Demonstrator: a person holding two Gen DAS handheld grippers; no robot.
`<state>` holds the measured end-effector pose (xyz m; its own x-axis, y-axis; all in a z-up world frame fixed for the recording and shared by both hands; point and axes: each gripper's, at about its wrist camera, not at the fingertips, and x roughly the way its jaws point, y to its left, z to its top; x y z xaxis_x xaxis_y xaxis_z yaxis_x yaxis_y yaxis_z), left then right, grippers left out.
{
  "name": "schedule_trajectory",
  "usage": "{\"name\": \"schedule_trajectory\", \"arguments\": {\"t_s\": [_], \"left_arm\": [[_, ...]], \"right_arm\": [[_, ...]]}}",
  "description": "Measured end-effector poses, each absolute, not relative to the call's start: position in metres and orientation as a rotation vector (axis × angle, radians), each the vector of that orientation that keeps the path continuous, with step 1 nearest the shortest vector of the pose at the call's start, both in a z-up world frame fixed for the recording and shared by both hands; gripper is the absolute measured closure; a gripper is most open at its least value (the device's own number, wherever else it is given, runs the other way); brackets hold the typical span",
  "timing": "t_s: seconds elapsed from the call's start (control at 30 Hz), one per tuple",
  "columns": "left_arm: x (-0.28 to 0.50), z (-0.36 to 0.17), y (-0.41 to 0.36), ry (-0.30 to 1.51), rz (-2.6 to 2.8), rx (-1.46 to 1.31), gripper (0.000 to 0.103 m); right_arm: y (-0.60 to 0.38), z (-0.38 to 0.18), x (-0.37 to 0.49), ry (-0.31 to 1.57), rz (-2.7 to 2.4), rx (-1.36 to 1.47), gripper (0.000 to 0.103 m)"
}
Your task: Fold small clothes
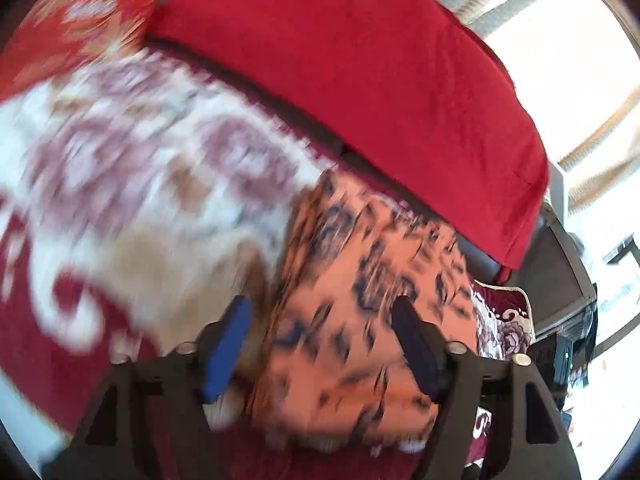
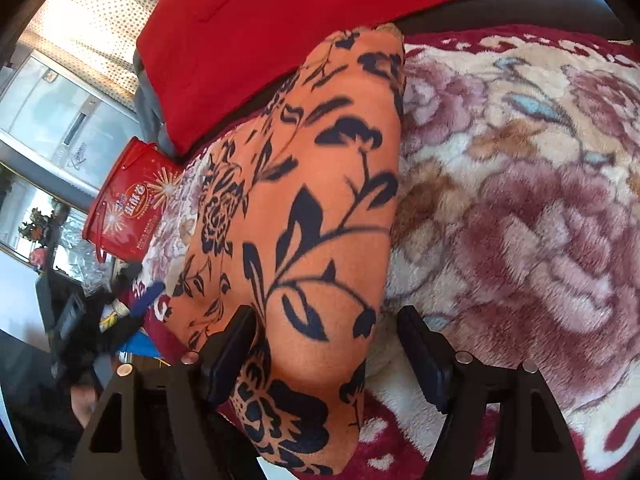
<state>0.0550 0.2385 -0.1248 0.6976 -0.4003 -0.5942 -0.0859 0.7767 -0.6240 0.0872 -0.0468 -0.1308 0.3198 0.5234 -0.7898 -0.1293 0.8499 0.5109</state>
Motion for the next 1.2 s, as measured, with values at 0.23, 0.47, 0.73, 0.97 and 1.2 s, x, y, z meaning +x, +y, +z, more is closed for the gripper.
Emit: {"name": "schedule_trajectory", "arguments": {"t_s": [0.23,0.47,0.73,0.97,1.2], "left_arm": [[0.163,-0.193,0.240,1.113,-0.348,-0.875,0.067],[0.117,-0.172,0.265,1.001,-0.287,-0.859,0.055],[0.063,-0.180,0.237,1.023,-0.232,-0.607,0.064],[0.055,-0.171,0.232,1.003,-0.191,-0.570,0.053],[0.061,-0.173,0.214,1.000,-0.179,-0.533,0.041]], "right_arm": [[-0.058,-0.116,0.107,1.132,0.415,0.402,0.023],[-0.060,-0.121,0.123,1.146,0.422,0.418,0.020],[-0.042,-0.140,0.172,1.198,0.432,0.473,0.037],[-0.020,-0.084,0.148,1.061,0.383,0.221,0.045],[-0.034,-0.120,0.127,1.170,0.444,0.386,0.012]]}}
